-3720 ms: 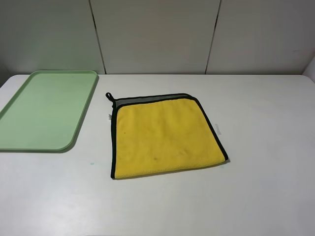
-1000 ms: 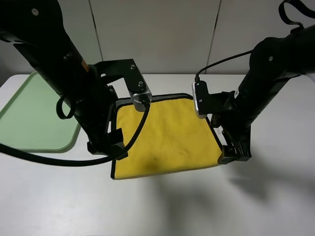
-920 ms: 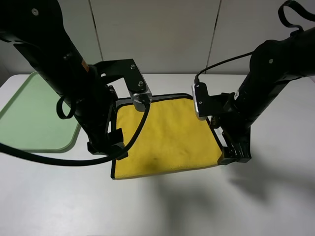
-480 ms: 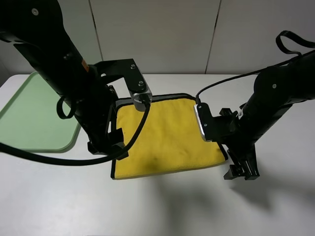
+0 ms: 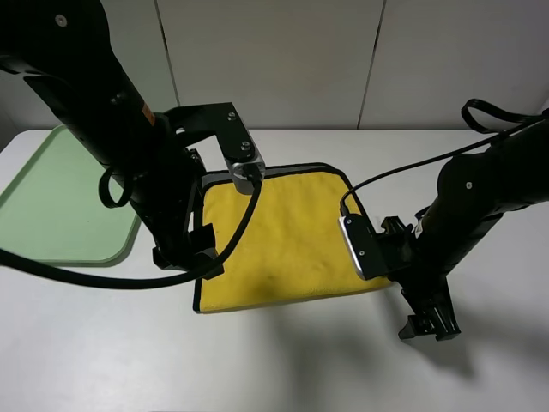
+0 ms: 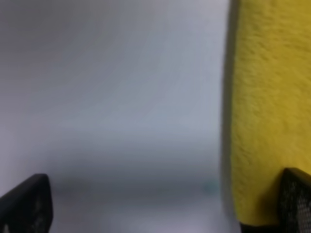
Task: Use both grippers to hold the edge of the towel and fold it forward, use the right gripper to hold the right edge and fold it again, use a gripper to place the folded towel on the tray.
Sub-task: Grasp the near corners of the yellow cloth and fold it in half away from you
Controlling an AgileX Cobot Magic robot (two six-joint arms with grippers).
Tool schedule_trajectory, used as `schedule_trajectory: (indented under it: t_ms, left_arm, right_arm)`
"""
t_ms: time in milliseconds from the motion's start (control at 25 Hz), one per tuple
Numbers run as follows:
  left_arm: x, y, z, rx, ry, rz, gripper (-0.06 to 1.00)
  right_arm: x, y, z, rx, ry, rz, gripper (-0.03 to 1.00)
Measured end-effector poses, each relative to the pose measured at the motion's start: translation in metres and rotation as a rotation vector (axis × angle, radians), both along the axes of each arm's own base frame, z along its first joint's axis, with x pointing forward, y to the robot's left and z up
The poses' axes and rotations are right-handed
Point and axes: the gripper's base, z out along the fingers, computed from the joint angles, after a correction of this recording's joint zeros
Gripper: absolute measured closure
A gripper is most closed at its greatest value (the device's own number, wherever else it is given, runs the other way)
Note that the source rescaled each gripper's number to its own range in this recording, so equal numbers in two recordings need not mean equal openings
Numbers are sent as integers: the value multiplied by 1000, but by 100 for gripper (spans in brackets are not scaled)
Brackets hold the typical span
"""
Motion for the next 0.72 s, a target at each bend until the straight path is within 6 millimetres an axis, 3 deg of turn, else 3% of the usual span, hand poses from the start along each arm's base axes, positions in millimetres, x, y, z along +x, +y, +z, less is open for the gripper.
schedule_trajectory:
  t_ms: [720]
  left_arm:
    - [5,-4,1,-46,-48,19,-1]
  right_arm:
    - [5,3,-11,-1,5,-4,-3]
